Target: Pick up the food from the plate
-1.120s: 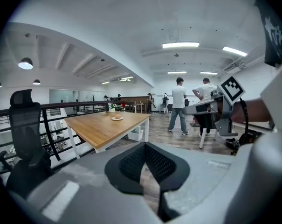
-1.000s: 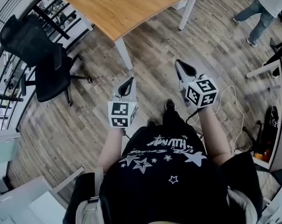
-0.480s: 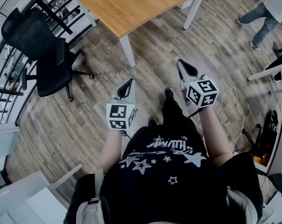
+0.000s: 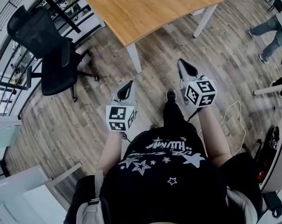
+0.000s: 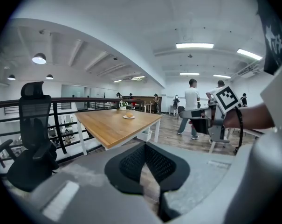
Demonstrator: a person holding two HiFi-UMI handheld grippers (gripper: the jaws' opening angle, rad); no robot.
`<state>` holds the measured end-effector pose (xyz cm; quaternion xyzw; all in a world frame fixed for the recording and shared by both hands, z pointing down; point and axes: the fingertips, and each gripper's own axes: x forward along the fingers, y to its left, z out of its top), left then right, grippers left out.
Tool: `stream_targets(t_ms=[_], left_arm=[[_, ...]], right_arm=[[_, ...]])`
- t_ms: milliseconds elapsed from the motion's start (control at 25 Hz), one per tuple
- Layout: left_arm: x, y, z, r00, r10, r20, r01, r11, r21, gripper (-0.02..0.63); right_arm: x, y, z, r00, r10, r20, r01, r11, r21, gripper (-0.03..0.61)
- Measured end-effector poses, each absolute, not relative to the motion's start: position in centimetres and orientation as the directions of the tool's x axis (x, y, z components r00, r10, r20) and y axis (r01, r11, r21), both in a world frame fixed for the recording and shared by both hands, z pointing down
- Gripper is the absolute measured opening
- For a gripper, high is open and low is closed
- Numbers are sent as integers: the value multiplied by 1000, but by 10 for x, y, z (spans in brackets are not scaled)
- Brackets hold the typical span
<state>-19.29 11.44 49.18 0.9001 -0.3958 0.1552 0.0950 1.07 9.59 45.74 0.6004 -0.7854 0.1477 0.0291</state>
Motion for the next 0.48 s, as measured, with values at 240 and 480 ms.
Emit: stream_targets(t_ms=[240, 480], left_arm=[[-156, 63, 495, 639, -671, 376, -735, -677, 41, 2], [-115, 12, 482, 643, -668, 374, -726, -688, 20, 2]], right_arm=[[57, 44, 472, -244, -939, 242, -956, 190, -223, 2], [105, -10, 463, -228, -947, 228, -952, 168, -257, 2]])
